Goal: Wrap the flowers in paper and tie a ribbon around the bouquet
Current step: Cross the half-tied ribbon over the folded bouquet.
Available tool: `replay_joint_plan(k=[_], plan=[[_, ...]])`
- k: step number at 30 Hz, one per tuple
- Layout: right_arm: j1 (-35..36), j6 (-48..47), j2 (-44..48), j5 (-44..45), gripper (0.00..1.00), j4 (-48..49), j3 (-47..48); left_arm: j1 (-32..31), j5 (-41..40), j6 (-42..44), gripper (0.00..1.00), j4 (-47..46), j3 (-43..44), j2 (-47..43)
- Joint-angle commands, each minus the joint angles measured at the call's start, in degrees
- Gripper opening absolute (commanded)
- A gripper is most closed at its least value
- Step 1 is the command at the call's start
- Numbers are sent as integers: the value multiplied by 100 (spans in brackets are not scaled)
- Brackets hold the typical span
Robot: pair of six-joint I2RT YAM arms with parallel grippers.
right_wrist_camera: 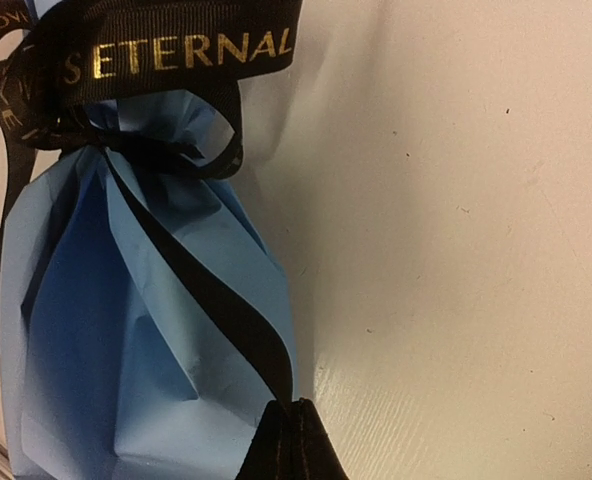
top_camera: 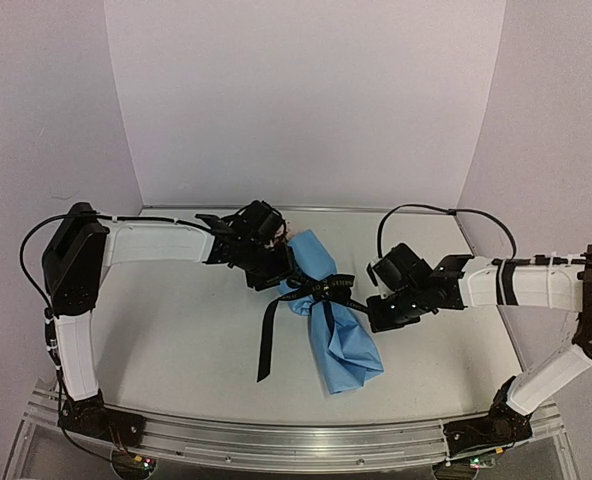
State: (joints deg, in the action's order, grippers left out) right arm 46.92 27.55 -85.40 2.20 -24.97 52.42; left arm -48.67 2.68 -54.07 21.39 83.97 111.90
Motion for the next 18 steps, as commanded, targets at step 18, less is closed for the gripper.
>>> replay_joint_plan(k=[18], plan=[[6,141,751,192,0,189,-628,-204,-215,-304,46,219,527,297]])
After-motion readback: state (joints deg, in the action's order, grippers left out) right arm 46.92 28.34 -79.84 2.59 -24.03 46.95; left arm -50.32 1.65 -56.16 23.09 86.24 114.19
